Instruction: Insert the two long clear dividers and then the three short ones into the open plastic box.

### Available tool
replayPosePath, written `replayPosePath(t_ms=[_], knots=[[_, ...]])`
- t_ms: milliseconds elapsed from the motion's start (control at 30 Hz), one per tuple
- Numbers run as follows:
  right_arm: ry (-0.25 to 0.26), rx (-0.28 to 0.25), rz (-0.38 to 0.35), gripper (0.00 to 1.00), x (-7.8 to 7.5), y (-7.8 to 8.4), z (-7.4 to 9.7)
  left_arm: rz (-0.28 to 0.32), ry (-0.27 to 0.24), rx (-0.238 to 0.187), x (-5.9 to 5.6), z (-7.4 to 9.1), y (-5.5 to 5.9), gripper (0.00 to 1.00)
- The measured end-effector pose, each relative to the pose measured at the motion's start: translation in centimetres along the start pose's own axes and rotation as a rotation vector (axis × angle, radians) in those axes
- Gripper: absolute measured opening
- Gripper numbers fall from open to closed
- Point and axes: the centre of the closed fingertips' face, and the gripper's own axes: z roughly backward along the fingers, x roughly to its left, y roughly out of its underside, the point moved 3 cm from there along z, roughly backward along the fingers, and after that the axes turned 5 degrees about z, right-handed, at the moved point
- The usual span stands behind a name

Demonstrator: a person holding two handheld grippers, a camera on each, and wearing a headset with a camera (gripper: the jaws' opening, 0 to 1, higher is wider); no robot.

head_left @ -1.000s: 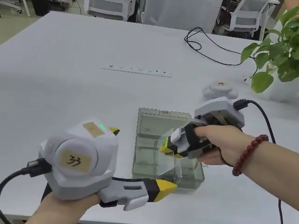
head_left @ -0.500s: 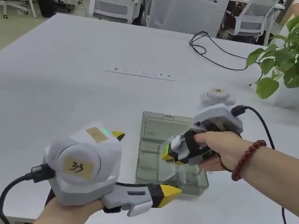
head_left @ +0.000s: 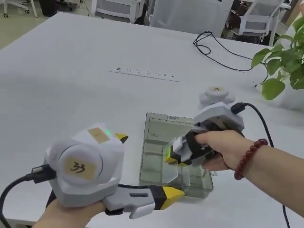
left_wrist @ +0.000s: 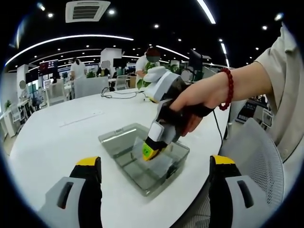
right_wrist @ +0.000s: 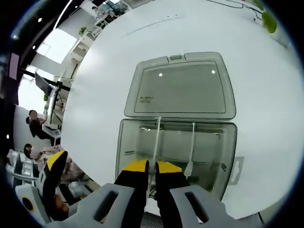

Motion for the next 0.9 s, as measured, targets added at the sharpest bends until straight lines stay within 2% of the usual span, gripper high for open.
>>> replayPosePath(t_ms=[300,433,533,900], knots=[[0.058,0.037,0.099,0.07,0.3,0.0,-0.2,-0.008,0.002,0.002,-0.1,0.0,0.0,0.95],[0.121,0.063,0.211,0.07,0.5,-0.1,-0.5,-0.011,0.0,0.0,-0.1,0.1,-0.1,0.95],[0.154,0.067,0.257,0.07,0.7,-0.1,-0.6,-0.013,-0.002,-0.001,-0.1,0.2,-0.2,0.95],[0.229,0.069,0.354,0.08,1.0,0.0,-1.6,-0.019,-0.016,0.004,0.1,0.3,-0.1,0.94]])
